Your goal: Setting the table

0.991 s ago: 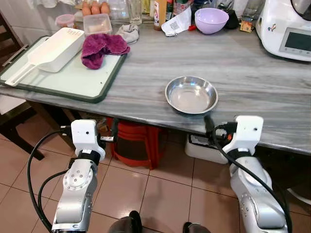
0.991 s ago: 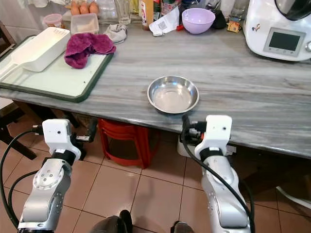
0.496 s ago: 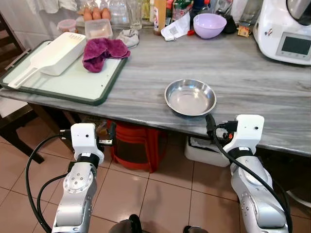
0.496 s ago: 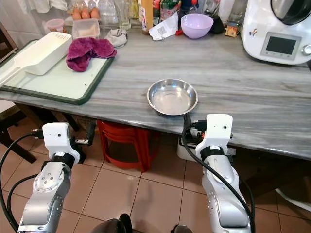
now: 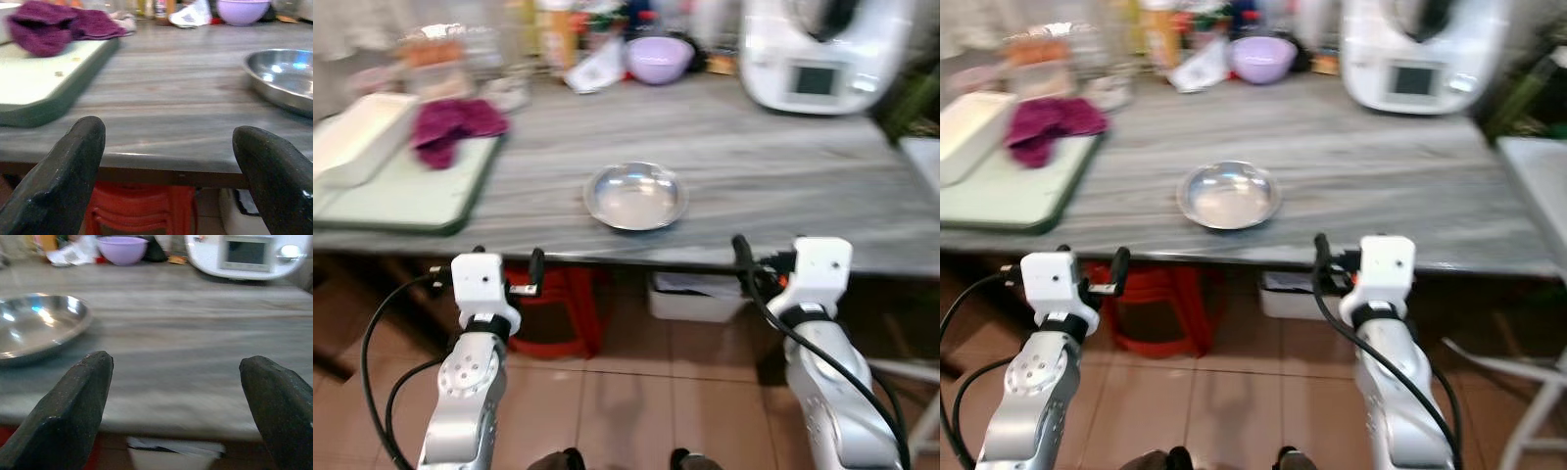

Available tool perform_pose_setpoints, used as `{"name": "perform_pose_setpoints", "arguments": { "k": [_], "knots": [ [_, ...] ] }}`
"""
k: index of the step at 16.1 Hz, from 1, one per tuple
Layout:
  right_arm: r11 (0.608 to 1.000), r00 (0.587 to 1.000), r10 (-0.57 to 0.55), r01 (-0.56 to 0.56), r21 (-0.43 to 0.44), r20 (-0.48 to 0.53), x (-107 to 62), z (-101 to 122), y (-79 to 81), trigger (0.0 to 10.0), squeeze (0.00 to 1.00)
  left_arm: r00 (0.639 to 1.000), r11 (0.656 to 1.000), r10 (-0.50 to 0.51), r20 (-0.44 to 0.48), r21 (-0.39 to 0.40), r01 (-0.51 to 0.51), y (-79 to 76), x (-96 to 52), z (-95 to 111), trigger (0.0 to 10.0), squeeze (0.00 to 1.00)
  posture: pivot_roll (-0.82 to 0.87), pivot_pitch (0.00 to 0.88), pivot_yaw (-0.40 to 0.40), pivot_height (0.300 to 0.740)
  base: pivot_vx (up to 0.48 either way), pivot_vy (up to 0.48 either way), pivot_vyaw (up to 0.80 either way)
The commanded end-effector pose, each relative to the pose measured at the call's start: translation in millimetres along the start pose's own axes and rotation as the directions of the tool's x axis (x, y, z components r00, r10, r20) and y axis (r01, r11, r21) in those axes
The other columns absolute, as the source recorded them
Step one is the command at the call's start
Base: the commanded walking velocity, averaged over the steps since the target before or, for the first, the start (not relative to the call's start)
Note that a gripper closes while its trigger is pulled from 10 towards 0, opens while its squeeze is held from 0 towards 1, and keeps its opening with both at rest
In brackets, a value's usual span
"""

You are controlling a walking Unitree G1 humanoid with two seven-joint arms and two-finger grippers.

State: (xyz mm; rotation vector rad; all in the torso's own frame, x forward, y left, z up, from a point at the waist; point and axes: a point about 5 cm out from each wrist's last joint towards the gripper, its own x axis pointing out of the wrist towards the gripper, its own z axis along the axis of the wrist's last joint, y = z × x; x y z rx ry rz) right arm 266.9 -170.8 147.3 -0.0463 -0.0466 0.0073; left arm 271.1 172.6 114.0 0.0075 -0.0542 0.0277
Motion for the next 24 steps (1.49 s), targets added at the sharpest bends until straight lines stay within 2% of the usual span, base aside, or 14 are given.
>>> {"name": "perform_pose_setpoints", "arguments": {
  "k": [1, 5, 9, 12, 15, 24],
  "knots": [
    [0.999, 0.999, 0.022, -0.021, -0.032, 0.027, -4.5, 2, -0.8, 10.0, 0.00, 1.000, 0.999, 0.018, -0.020, 0.032, -0.018, 9.3, -7.7, -7, 10.0, 0.00, -0.12, 0.133, 0.022, 0.740, 0.000, 0.000, 0.00],
    [0.998, 1.000, -0.016, 0.017, -0.055, 0.008, -16.0, -8, -8.1, 10.0, 0.00, 0.997, 0.996, 0.029, -0.065, 0.089, -0.023, 24.0, -25.2, -20, 10.0, 0.00, -0.13, 0.124, 0.034, 0.740, 0.000, 0.000, 0.00],
    [0.997, 0.999, -0.035, 0.036, -0.063, 0.015, -24.7, -10, -10.2, 10.0, 0.00, 0.996, 0.996, 0.024, -0.082, 0.091, -0.017, 23.9, -32.8, -24, 10.0, 0.00, -0.14, 0.127, 0.044, 0.740, 0.000, 0.000, 0.00],
    [0.998, 1.000, -0.004, 0.006, -0.066, 0.029, -16.0, -6, -5.8, 10.0, 0.00, 0.998, 0.996, 0.017, -0.068, 0.092, -0.011, 19.6, -27.9, -22, 10.0, 0.00, -0.14, 0.126, 0.036, 0.740, 0.000, 0.000, 0.00],
    [0.998, 0.999, 0.002, 0.000, -0.067, 0.033, -9.4, -5, -6.3, 10.0, 0.00, 0.997, 0.995, 0.040, -0.065, 0.094, -0.033, 19.6, -23.6, -20, 10.0, 0.00, -0.14, 0.119, 0.027, 0.740, 0.000, 0.000, -0.51],
    [0.998, 0.999, 0.001, 0.002, -0.065, 0.034, -8.2, -7, -6.0, 10.0, 0.00, 0.996, 0.995, 0.031, -0.081, 0.100, -0.023, 17.1, -19.5, -21, 10.0, 0.00, -0.14, 0.121, 0.034, 0.740, -0.031, 0.000, -0.05]
  ]
}}
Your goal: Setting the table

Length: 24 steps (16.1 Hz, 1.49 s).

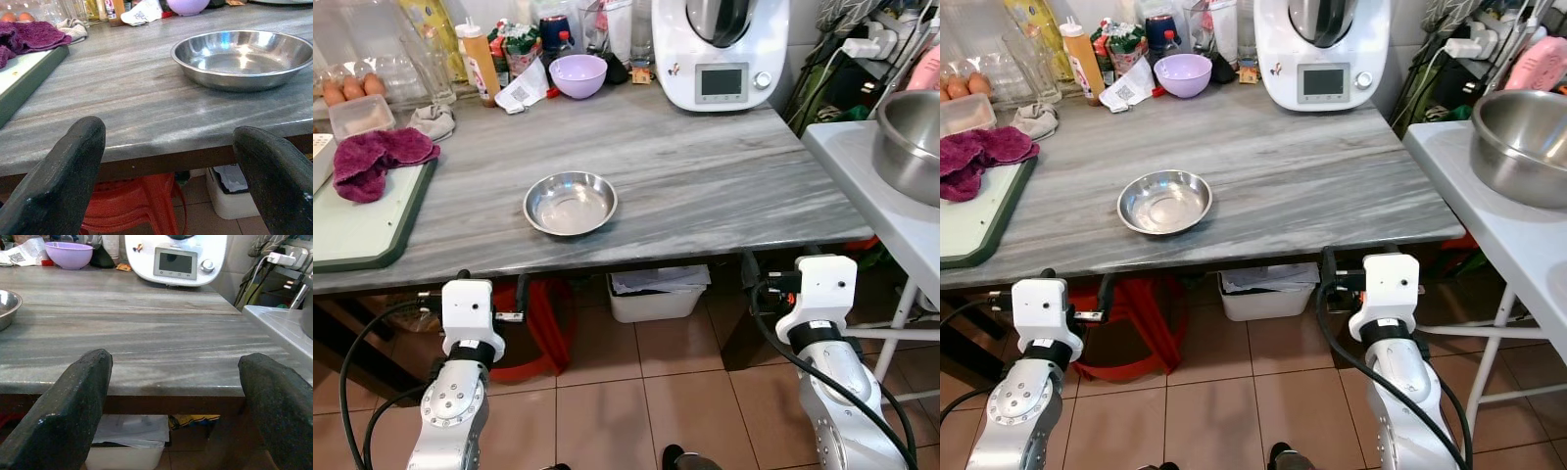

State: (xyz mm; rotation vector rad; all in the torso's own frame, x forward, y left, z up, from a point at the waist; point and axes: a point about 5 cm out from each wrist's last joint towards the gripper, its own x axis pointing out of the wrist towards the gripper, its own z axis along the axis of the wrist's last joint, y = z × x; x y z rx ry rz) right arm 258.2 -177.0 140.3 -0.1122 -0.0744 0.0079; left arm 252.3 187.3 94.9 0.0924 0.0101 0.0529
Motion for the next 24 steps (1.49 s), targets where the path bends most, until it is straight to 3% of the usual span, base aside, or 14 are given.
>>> {"name": "perform_pose_setpoints", "arguments": {
  "k": [1, 16, 20, 24],
  "knots": [
    [1.000, 1.000, -0.003, 0.003, 0.001, 0.007, 2.0, 0, -0.7, 10.0, 0.00, 1.000, 1.000, 0.004, -0.021, 0.013, -0.003, 1.8, 0.4, -3, 10.0, 0.00, -0.14, 0.121, 0.034, 0.740, -0.334, 0.000, 0.00],
    [1.000, 1.000, 0.003, -0.004, 0.022, 0.017, 12.9, 1, 3.8, 10.0, 0.00, 1.000, 1.000, 0.001, -0.020, 0.024, 0.000, 2.0, 4.8, 0, 10.0, 0.00, -0.12, 0.131, 0.046, 0.740, -0.329, 0.000, 0.00],
    [1.000, 1.000, 0.002, -0.002, 0.026, 0.015, 12.5, 0, 3.8, 10.0, 0.00, 1.000, 0.999, -0.023, 0.002, 0.023, 0.023, -0.6, 5.3, 4, 10.0, 0.00, -0.13, 0.143, 0.048, 0.740, -0.218, 0.000, 0.00],
    [1.000, 1.000, 0.005, -0.005, 0.025, 0.018, 14.0, 1, 3.2, 10.0, 0.00, 0.995, 0.995, -0.099, 0.026, -0.026, 0.100, -5.1, 2.8, 9, 10.0, 0.00, -0.13, 0.156, 0.044, 0.740, 0.000, 0.000, 0.00]
  ]
}}
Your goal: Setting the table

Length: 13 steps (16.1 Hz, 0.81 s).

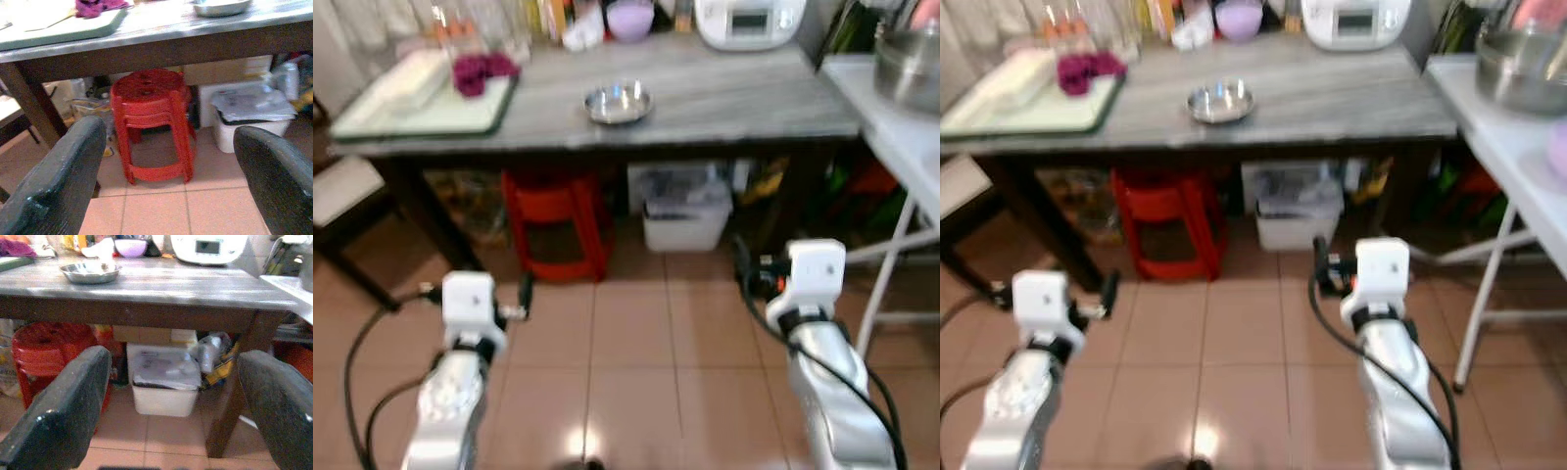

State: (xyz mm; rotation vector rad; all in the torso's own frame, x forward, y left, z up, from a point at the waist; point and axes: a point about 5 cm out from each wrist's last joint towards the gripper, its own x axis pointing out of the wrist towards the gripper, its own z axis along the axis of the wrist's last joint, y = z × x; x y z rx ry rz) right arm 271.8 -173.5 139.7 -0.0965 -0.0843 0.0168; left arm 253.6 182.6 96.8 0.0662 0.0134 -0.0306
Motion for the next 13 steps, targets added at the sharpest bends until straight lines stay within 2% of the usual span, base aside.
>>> {"name": "perform_pose_setpoints", "arguments": {
  "k": [1, 6, 11, 13],
  "knots": [
    [1.000, 1.000, -0.002, 0.002, 0.009, 0.007, 0.1, 1.7, -0.4, 10.0, 0.00, 0.999, 1.000, -0.025, 0.026, 0.005, 0.024, -2.1, 1.1, 6.7, 10.0, 0.00, -0.13, 0.156, 0.044, 0.740, 0.000, 0.000, 0.00],
    [1.000, 1.000, 0.001, -0.001, 0.009, 0.008, 0.6, 1.4, 0.9, 10.0, 0.00, 0.997, 0.998, -0.067, 0.037, -0.010, 0.068, -6.1, 1.6, 8.2, 10.0, 0.00, -0.13, 0.156, 0.044, 0.740, 0.000, 0.000, 0.00],
    [1.000, 1.000, 0.000, 0.000, 0.003, 0.010, 1.6, 1.7, 0.4, 10.0, 0.00, 0.995, 0.996, -0.089, 0.035, -0.016, 0.090, -9.6, 2.1, 8.2, 10.0, 0.00, -0.14, 0.154, 0.045, 0.740, 0.000, -0.294, 0.00],
    [0.998, 0.999, 0.028, -0.027, -0.049, 0.031, 1.6, 4.9, 3.2, 10.0, 0.00, 0.995, 0.995, -0.096, 0.035, -0.022, 0.097, -10.9, 2.4, 8.0, 10.0, 0.00, -0.14, 0.155, 0.041, 0.740, 0.000, -0.480, 0.00]
  ]
}}
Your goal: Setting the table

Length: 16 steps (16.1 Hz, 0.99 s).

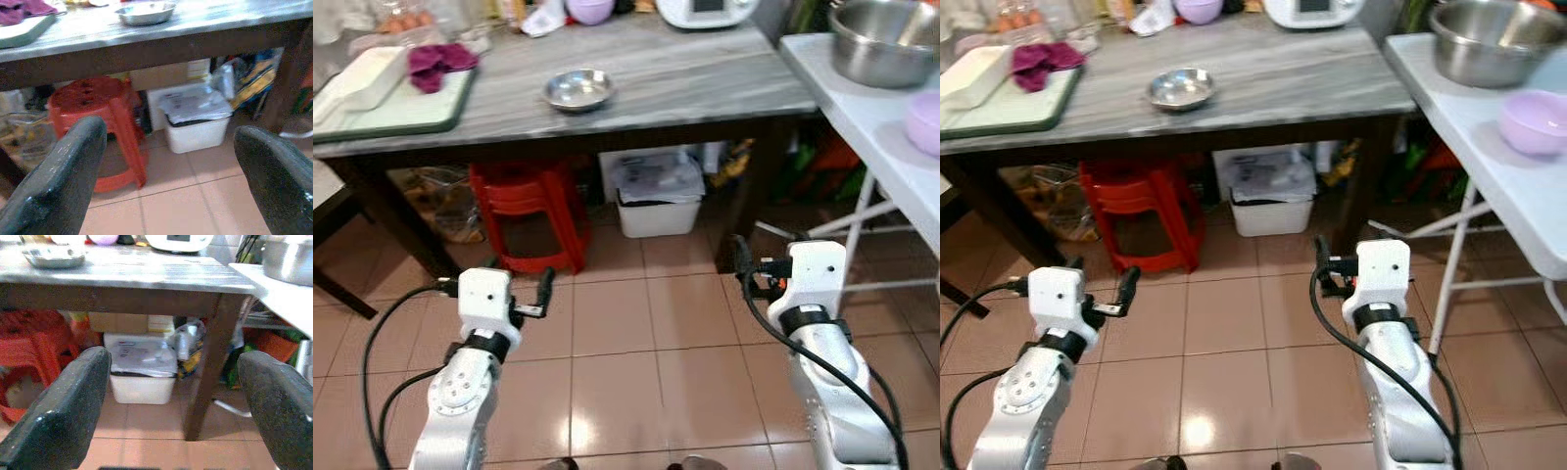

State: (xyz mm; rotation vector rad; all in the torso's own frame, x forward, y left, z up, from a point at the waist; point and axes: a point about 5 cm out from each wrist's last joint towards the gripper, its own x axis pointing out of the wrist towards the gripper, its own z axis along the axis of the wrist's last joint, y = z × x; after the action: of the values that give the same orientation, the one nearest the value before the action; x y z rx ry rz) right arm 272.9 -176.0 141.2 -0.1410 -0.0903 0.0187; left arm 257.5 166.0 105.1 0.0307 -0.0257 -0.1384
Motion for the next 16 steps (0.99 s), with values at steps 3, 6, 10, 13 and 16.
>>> {"name": "perform_pose_setpoints", "arguments": {
  "k": [3, 6, 10, 13, 16],
  "knots": [
    [1.000, 0.999, 0.022, -0.022, 0.002, 0.028, 1.1, 6, 5.3, 10.0, 0.00, 1.000, 1.000, 0.003, -0.009, 0.004, -0.003, 2.5, -0.9, -2, 10.0, 0.00, -0.15, 0.156, 0.038, 0.740, 0.000, -0.480, 0.00],
    [1.000, 0.999, 0.015, -0.015, -0.001, 0.031, 2.6, 6, 3.0, 10.0, 0.00, 1.000, 1.000, -0.003, -0.008, -0.002, 0.003, 0.8, 1.0, -2, 10.0, 0.00, -0.16, 0.153, 0.039, 0.740, 0.000, -0.480, 0.00],
    [1.000, 0.999, 0.017, -0.016, -0.015, 0.038, 5.0, 8, 3.1, 10.0, 0.00, 1.000, 1.000, -0.003, 0.002, -0.006, 0.003, -0.2, 6.1, -1, 10.0, 0.00, -0.16, 0.147, 0.036, 0.740, 0.000, -0.480, 0.00],
    [1.000, 0.999, 0.016, -0.016, -0.021, 0.040, 6.0, 8, 2.3, 10.0, 0.00, 1.000, 1.000, -0.001, 0.007, -0.006, 0.001, -1.2, 7.4, 0, 10.0, 0.00, -0.16, 0.146, 0.035, 0.740, 0.000, -0.480, 0.00],
    [1.000, 0.999, 0.014, -0.013, -0.019, 0.046, 6.7, 9, 2.0, 10.0, 0.00, 1.000, 1.000, 0.001, 0.019, -0.008, 0.000, -1.7, 9.4, 3, 10.0, 0.00, -0.16, 0.144, 0.034, 0.740, 0.000, -0.480, 0.00]
  ]
}}
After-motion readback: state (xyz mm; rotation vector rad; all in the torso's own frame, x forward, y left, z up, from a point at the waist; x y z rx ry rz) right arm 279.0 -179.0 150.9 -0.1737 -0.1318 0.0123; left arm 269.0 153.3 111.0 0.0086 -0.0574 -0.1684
